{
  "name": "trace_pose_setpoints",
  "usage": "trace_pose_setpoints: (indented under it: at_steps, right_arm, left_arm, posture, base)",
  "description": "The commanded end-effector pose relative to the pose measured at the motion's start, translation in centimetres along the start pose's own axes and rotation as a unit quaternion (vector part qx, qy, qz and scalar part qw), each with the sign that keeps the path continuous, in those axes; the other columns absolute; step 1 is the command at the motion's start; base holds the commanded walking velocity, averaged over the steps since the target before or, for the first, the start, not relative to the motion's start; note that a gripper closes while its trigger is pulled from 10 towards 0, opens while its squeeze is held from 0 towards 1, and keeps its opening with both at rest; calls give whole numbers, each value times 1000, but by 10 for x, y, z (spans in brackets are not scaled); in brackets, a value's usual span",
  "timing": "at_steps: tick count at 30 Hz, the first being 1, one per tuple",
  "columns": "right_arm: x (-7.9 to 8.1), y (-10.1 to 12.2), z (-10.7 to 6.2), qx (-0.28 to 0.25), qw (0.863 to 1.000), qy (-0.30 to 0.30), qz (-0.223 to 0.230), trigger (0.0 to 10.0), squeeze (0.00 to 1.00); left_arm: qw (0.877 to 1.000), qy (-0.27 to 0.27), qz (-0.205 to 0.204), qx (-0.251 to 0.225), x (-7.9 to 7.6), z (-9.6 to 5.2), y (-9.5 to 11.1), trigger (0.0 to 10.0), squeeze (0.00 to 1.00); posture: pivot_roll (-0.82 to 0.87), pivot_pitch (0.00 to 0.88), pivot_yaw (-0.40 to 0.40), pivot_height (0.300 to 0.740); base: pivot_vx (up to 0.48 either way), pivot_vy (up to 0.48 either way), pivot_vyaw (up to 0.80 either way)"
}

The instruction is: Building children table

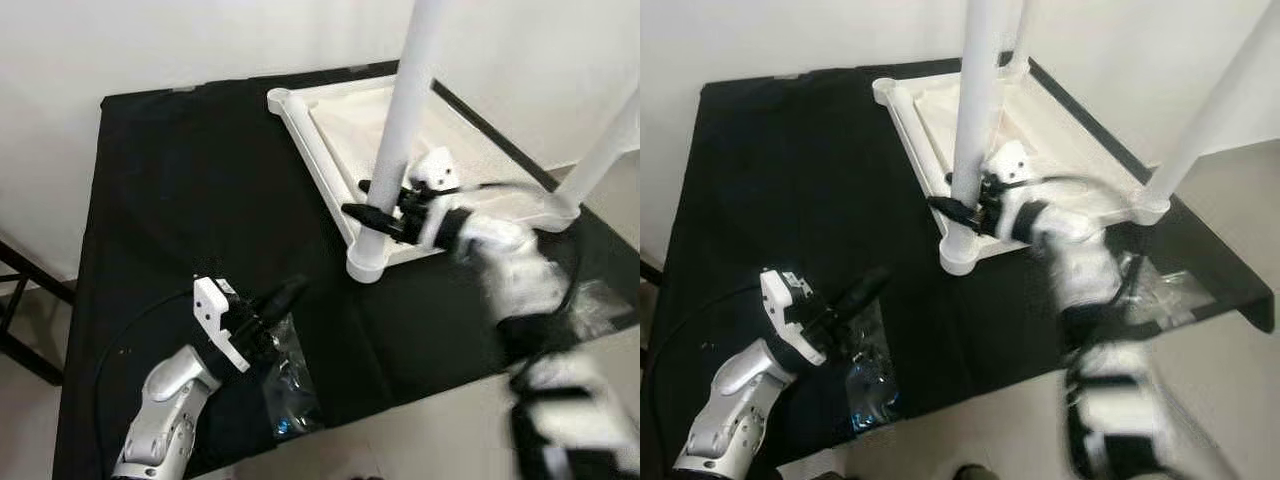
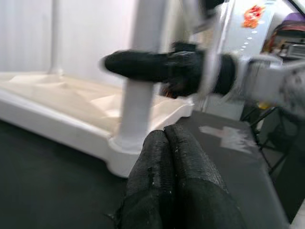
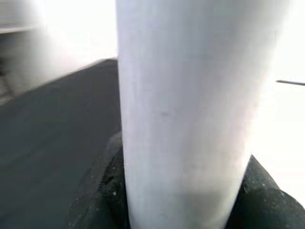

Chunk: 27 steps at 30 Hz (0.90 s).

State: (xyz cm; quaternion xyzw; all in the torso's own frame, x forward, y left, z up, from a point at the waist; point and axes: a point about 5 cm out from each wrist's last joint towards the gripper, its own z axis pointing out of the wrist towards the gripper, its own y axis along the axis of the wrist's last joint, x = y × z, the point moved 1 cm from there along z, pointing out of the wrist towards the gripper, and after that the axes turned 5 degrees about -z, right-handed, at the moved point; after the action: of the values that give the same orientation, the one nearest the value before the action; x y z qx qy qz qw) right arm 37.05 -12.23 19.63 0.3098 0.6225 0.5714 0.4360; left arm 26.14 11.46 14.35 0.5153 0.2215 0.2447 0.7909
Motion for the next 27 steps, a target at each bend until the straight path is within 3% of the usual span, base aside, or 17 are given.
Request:
trace_pose_setpoints:
  at_steps: [1, 2, 3, 4, 6, 9, 10, 11, 12, 13, 18, 20, 21, 22, 23, 24, 27]
  right_arm:
    - [0, -51, -20, 128, 988, -86, 19, 0, 0]
    - [23, -51, -27, 128, 986, -89, 51, 0, 0]
    - [23, -51, -27, 128, 986, -89, 51, 0, 0]
    - [42, -48, -31, 123, 988, -65, 67, 0, 0]
    - [52, -46, -32, 120, 989, -47, 67, 0, 0]
    - [56, -42, -29, 117, 991, -41, 57, 0, 0]
    - [57, -40, -26, 123, 991, -36, 46, 4078, 0]
    - [59, -34, -22, 122, 991, -31, 39, 10000, 78]
    - [59, -34, -22, 122, 991, -31, 39, 10000, 78]
    - [59, -28, -18, 112, 992, -27, 46, 10000, 1000]
    - [57, -17, -13, 98, 994, -21, 49, 10000, 1000]
    - [51, 0, -6, 56, 998, 16, 38, 10000, 1000]
    - [49, 12, -3, 24, 998, 58, 14, 10000, 871]
    - [49, 12, -3, 24, 998, 58, 14, 10000, 871]
    - [44, 21, -1, -2, 994, 105, -39, 10000, 0]
    - [39, 27, -1, -11, 986, 149, -77, 10000, 0]
    - [35, 30, -1, -12, 980, 174, -99, 10000, 0]
  left_arm:
    - [1000, 0, -2, 8, -1, -5, -1, 10000, 0]
    - [1000, 0, -2, 8, 0, -5, -1, 10000, 0]
    - [1000, 0, -2, 8, 0, -5, -1, 10000, 0]
    - [1000, 0, -2, 9, 1, -5, -1, 10000, 0]
    - [1000, -1, -3, 10, 1, -4, -2, 10000, 0]
    - [1000, -1, -3, 10, 2, -4, -2, 10000, 0]
    - [1000, 1, -2, 9, 2, -4, -2, 10000, 0]
    - [1000, 2, -1, 8, 3, -4, -1, 10000, 0]
    - [1000, 2, -1, 8, 3, -4, -1, 10000, 0]
    - [1000, 3, -1, 9, 3, -3, -1, 10000, 0]
    - [1000, 2, -2, 9, 3, -3, -2, 10000, 0]
    - [1000, 0, -3, 9, 2, -2, -2, 10000, 0]
    - [1000, 0, -3, 8, 1, -1, -2, 10000, 0]
    - [1000, 0, -3, 8, 1, -1, -2, 10000, 0]
    - [1000, 0, -3, 8, 0, -1, -2, 10000, 0]
    - [1000, 0, -4, 7, 0, -1, -2, 10000, 0]
    - [1000, 0, -4, 7, 0, 0, -2, 10000, 0]
  posture:
    - [12, 160, -16, 740]
    - [6, 160, -3, 740]
    - [6, 160, -3, 740]
    - [-6, 156, 5, 740]
    - [-2, 151, -5, 740]
    - [2, 150, -13, 740]
    - [1, 149, -15, 740]
    - [2, 146, -15, 740]
    - [2, 146, -15, 740]
    - [3, 144, -13, 740]
    - [4, 141, -12, 740]
    - [6, 141, -17, 740]
    - [8, 142, -19, 740]
    - [8, 142, -19, 740]
    - [8, 142, -20, 740]
    - [7, 141, -21, 740]
    - [8, 141, -22, 740]
  base:
    - [0, 0, 0]
    - [0, 0, 0]
    - [0, 0, 0]
    - [0, 0, 0]
    - [0, 0, 0]
    - [0, 0, 0]
    - [0, 0, 0]
    - [0, 0, 0]
    - [0, 0, 0]
    - [0, 0, 0]
    - [0, 0, 0]
    - [0, 0, 0]
    - [0, 0, 0]
    - [0, 0, 0]
    - [0, 0, 0]
    - [0, 0, 0]
    - [0, 0, 0]
